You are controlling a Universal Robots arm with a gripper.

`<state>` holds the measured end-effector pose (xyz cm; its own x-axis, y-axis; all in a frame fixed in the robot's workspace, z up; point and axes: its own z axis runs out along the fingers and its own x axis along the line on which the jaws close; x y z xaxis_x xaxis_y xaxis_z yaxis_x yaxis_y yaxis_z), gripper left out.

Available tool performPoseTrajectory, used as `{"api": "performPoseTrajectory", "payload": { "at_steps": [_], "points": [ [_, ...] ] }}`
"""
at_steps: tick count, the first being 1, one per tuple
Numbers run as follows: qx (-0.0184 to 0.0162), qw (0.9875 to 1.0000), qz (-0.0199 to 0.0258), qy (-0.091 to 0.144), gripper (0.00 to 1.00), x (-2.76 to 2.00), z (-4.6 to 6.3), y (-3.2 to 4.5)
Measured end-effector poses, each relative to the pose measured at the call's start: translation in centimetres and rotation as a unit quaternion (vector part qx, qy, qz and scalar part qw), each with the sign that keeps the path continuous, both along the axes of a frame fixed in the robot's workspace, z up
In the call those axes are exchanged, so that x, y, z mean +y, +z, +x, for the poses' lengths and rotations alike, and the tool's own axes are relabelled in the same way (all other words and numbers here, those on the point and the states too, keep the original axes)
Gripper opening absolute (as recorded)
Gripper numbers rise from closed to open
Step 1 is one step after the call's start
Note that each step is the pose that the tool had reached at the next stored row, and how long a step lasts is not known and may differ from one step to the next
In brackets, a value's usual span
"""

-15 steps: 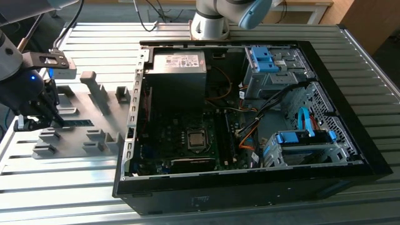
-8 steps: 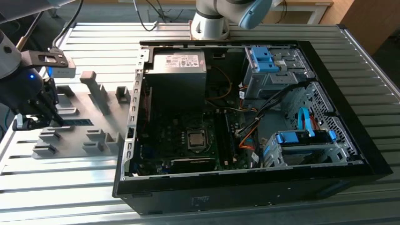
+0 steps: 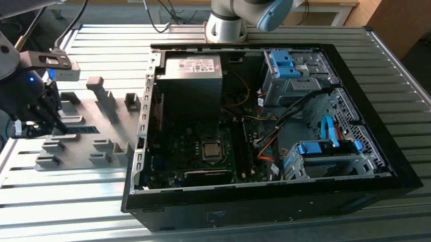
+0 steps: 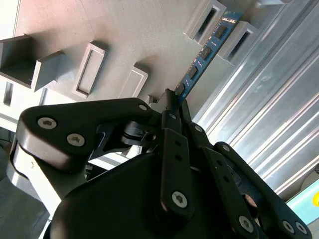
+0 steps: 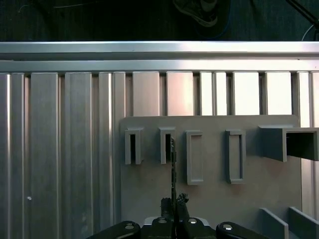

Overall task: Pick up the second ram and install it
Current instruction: 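Pick up the second ram and move it above second insertion slot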

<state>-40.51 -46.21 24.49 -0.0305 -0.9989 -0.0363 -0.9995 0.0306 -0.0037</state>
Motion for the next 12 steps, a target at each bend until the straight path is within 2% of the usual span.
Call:
{"api": "performPoseTrajectory", "payload": {
  "at_steps": [12],
  "points": [
    [0.0000,1.0000,0.0000,0.000,0.14,0.00,0.00,0.80]
  ]
}}
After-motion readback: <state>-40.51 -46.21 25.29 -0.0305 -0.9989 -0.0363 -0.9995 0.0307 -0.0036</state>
